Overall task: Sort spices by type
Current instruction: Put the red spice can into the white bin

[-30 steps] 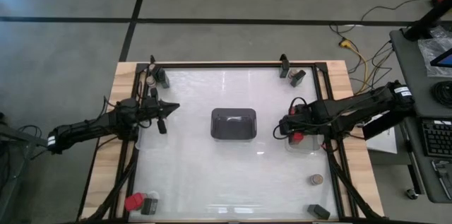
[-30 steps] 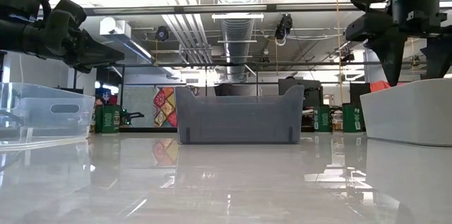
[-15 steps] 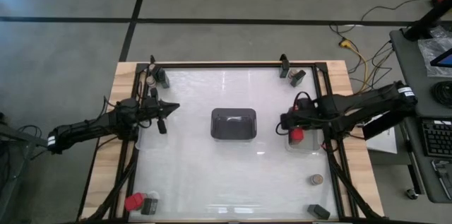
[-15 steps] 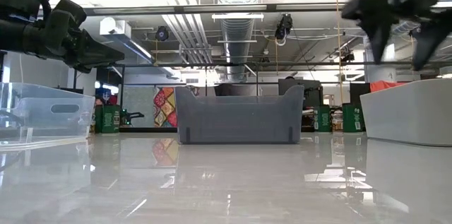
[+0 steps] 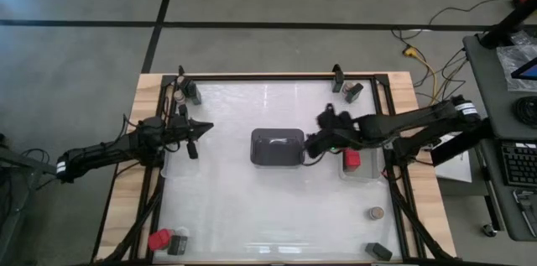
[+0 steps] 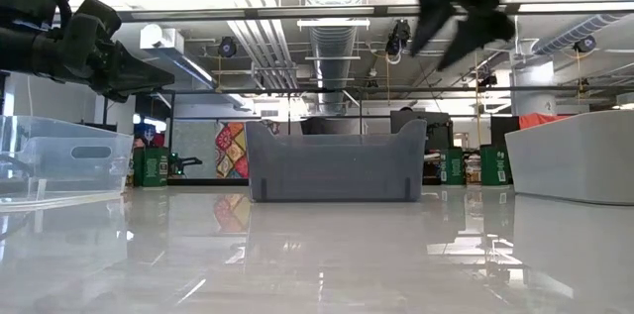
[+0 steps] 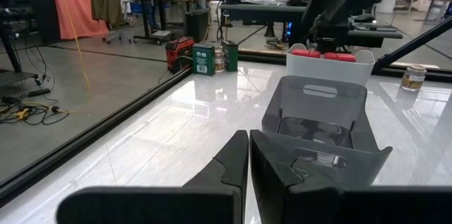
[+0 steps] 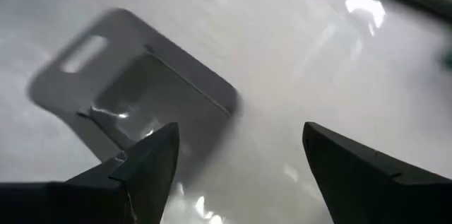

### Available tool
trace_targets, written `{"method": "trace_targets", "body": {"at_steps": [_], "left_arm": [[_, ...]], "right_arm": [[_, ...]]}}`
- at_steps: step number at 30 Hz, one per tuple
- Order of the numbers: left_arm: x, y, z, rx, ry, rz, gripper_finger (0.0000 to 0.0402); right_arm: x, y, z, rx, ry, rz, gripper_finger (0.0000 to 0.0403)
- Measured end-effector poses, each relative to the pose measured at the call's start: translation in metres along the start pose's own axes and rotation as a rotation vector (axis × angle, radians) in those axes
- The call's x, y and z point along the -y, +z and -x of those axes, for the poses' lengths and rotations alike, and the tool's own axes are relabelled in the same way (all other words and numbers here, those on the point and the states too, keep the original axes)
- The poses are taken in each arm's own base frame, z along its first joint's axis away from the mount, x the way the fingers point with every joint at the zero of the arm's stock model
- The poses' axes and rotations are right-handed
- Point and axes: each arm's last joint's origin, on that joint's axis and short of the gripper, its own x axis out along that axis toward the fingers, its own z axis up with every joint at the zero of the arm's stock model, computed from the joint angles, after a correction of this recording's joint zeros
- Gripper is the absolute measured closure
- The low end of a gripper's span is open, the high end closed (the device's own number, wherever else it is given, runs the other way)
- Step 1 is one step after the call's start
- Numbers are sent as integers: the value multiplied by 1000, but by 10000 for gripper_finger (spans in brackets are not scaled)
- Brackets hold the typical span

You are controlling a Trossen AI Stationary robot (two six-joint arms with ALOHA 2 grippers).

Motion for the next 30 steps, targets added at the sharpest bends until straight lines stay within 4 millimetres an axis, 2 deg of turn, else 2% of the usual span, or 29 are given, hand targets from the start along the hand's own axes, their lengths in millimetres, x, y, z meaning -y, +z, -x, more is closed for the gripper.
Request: {"method": "trace_targets", "body": {"at_steps": [7, 14, 21, 30], "left_arm": [[0, 0, 0, 0, 0, 0, 401], [0, 0, 0, 0, 0, 0, 401], [0, 0, 0, 0, 0, 0, 401], [0, 0, 0, 0, 0, 0, 401]], "right_arm": [[-37, 21, -16, 154, 83, 318, 105], [-65, 11, -36, 212, 130, 502, 126], [-100, -12, -18, 329, 276, 615, 148], [-124, -49, 2, 339, 381, 712, 150]]}}
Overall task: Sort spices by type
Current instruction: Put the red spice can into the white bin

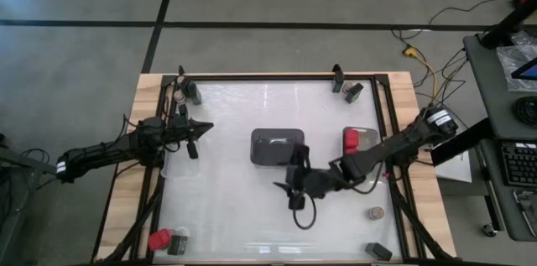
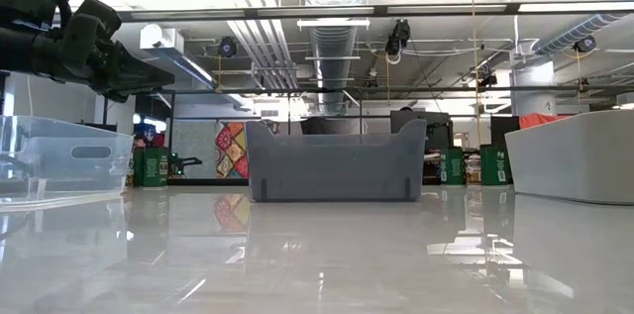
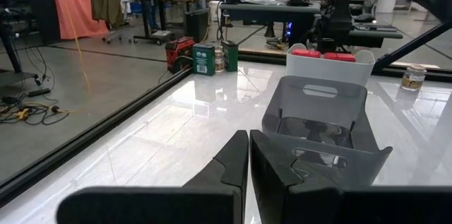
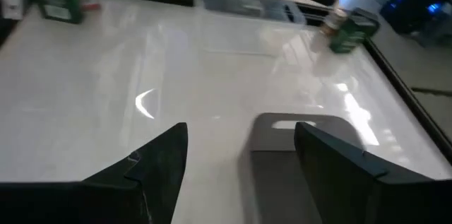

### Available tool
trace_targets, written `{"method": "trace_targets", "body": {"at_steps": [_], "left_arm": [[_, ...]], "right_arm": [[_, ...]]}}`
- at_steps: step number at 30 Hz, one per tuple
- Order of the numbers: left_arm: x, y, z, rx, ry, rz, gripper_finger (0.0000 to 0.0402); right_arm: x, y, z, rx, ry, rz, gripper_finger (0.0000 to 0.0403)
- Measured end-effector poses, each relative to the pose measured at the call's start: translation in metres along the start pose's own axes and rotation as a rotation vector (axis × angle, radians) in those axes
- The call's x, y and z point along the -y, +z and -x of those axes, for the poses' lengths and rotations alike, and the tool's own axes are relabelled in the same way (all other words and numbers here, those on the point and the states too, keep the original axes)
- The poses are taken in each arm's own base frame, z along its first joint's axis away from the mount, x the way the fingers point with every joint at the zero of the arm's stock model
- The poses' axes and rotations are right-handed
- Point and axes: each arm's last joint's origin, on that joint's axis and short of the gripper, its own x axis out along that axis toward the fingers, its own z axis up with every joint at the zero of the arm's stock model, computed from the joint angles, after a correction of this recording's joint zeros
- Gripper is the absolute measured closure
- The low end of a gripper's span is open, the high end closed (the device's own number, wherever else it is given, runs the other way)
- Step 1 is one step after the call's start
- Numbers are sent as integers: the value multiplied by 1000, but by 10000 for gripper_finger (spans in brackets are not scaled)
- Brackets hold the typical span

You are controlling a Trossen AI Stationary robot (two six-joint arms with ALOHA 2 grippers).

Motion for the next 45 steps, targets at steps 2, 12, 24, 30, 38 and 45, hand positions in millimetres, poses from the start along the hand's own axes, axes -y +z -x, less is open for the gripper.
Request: {"method": "trace_targets", "body": {"at_steps": [2, 12, 24, 30, 38, 45], "left_arm": [[0, 0, 0, 0, 0, 0, 401], [0, 4, 0, 37, -1, 4, 401], [1, 32, 5, 321, -100, 410, 401], [3, 32, 6, 310, -170, 543, 401], [5, 35, 6, 315, -239, 543, 401], [6, 37, 7, 337, -259, 559, 401]], "right_arm": [[-6, -1, 0, 8, 12, -7, 147], [-19, -9, 2, -19, 36, -100, 153], [-20, -10, 3, -27, 38, -84, 170], [-28, -11, 8, -23, 59, -59, 170], [-40, -11, 18, -13, 97, -46, 170], [-51, -14, 26, -21, 123, -74, 170]]}}
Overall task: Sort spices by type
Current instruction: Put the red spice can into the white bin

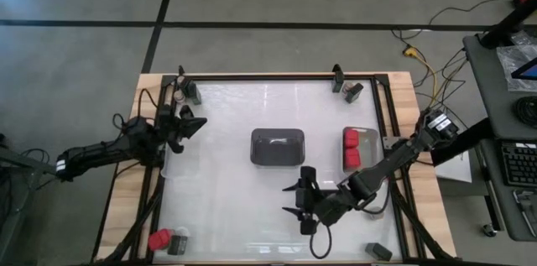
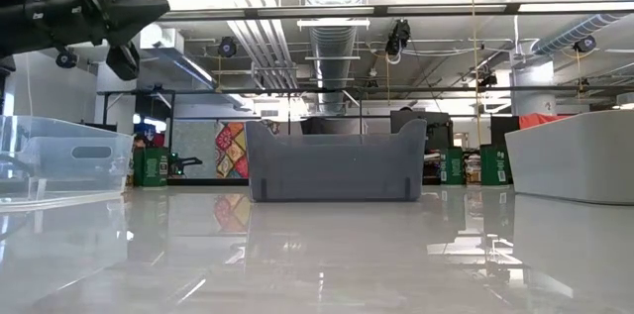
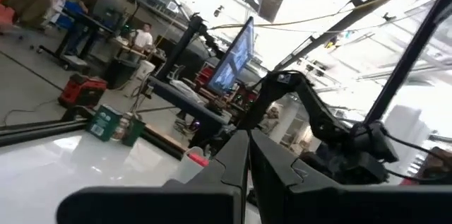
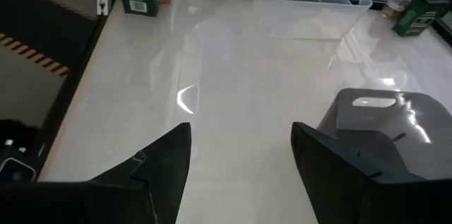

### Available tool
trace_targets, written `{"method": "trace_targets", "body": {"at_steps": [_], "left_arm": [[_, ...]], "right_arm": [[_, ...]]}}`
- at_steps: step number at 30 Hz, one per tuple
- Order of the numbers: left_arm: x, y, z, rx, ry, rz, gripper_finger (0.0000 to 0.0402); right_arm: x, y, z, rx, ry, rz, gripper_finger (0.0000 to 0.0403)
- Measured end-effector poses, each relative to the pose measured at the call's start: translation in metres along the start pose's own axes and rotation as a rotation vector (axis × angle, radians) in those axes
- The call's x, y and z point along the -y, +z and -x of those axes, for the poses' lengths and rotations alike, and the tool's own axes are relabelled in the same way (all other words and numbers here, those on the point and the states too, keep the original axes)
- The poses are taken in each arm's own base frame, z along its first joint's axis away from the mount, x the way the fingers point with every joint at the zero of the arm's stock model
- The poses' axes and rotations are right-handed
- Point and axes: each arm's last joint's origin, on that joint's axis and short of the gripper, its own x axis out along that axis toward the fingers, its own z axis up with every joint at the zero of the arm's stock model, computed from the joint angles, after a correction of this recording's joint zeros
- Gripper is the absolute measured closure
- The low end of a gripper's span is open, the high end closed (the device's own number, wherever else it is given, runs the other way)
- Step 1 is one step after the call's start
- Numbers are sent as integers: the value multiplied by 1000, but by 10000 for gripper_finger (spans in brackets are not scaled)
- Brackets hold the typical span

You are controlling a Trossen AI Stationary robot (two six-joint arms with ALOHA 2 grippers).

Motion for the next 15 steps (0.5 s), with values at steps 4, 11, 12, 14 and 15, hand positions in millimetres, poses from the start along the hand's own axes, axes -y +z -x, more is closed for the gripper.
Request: {"method": "trace_targets", "body": {"at_steps": [4, 11, 12, 14, 15], "left_arm": [[9, 1, -2, -6, -127, -41, 401], [17, -14, -9, -86, -95, -68, 401], [19, -16, -10, -108, -91, -65, 401], [25, -19, -13, -152, -88, -59, 401], [28, -19, -14, -172, -83, -65, 401]], "right_arm": [[-2, -1, 2, 2, -17, -1, 170], [-1, -2, 2, -2, -36, 5, 170], [-1, -2, 2, -4, -42, 8, 170], [-1, -3, 2, -9, -45, 11, 170], [-1, -3, 2, -11, -46, 12, 170]]}}
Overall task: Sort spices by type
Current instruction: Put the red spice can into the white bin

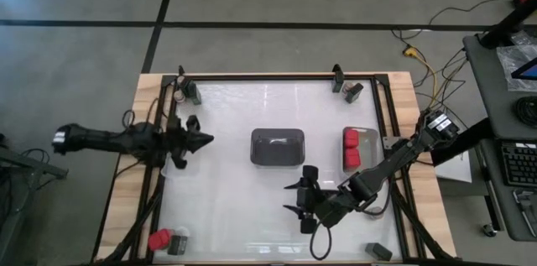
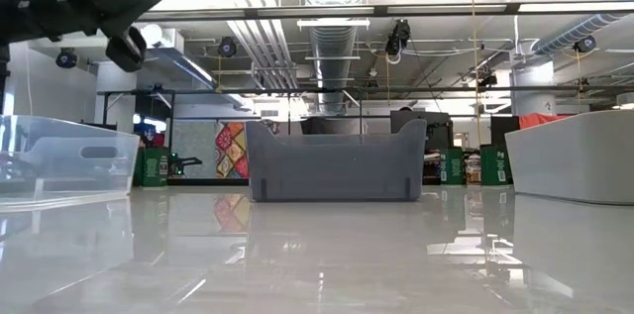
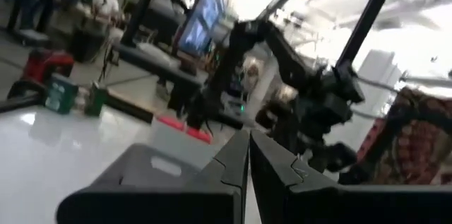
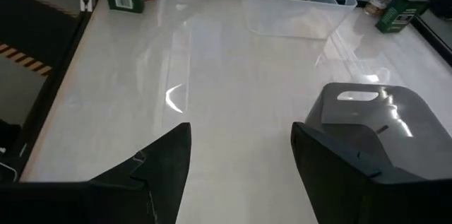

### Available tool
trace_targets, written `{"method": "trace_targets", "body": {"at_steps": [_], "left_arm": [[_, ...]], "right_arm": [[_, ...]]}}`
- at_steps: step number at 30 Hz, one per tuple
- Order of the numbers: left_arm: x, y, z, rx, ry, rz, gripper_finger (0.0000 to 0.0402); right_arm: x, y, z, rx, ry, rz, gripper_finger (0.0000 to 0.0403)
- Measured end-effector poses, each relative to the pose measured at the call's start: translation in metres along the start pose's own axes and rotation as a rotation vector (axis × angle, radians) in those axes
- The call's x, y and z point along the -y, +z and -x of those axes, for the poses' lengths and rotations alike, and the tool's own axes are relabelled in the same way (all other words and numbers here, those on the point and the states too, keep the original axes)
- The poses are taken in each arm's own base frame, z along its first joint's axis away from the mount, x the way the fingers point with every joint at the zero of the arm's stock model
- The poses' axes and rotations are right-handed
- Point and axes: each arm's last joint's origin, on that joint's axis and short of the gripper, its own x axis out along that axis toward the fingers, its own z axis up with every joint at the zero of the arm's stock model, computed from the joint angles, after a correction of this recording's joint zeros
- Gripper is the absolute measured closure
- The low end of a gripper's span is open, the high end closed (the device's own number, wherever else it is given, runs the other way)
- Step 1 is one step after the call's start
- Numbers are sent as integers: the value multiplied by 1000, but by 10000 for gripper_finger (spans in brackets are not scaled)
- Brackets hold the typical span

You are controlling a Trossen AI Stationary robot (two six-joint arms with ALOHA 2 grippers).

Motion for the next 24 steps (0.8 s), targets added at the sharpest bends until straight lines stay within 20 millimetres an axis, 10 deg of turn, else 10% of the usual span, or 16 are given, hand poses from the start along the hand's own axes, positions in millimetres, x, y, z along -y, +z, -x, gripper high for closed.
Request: {"method": "trace_targets", "body": {"at_steps": [9, 24], "left_arm": [[41, 23, -11, -315, 72, -72, 401], [109, 17, -17, -958, 23, 382, 401]], "right_arm": [[1, -5, 0, -40, -11, -45, 170], [-4, -7, 5, -27, -34, -41, 170]]}}
